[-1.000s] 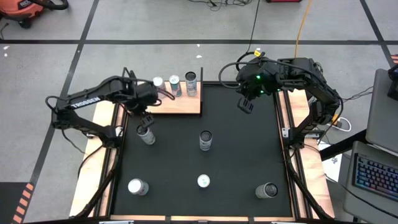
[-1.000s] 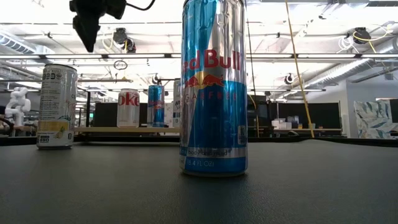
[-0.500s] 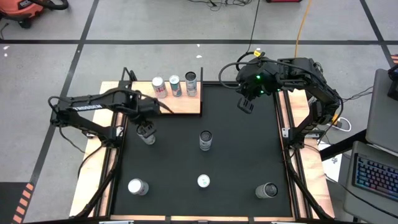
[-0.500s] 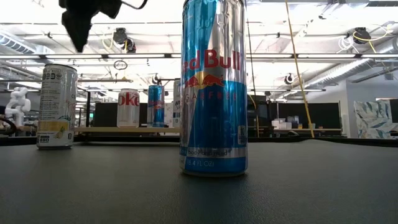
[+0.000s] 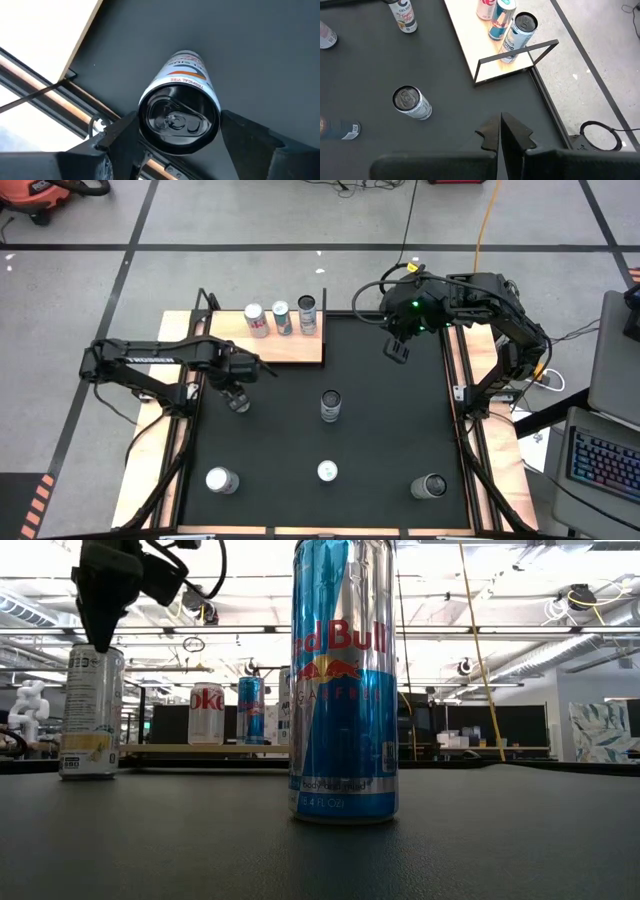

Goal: Place canned beverage on shelf
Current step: Put the top white-yellow soda can on the shelf

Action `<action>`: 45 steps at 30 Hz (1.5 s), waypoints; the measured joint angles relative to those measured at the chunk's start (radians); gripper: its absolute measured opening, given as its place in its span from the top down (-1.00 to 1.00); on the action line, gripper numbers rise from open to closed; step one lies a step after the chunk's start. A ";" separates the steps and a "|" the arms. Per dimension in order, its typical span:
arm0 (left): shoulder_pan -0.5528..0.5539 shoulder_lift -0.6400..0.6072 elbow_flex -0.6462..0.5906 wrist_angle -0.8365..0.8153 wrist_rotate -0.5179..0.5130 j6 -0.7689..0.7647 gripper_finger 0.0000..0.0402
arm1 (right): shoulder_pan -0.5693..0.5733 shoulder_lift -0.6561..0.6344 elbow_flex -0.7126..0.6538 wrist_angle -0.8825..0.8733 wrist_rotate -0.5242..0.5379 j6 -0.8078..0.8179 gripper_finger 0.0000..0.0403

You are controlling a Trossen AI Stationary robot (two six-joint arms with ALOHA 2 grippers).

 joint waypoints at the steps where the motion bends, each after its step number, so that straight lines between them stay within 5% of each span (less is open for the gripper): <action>1: 0.000 0.000 0.000 0.007 0.001 0.000 -0.30 | 0.000 0.000 0.000 0.000 0.000 -0.003 1.00; 21: 0.000 0.002 -0.003 0.078 0.021 0.114 -0.24 | 0.000 0.000 0.000 0.000 -0.002 0.020 1.00; 38: 0.000 -0.006 -0.005 0.031 0.012 0.496 -0.16 | 0.000 0.000 0.000 0.000 -0.002 0.020 1.00; 45: 0.001 -0.009 -0.005 0.034 -0.004 0.525 -0.17 | 0.000 0.000 0.000 0.000 -0.002 0.020 1.00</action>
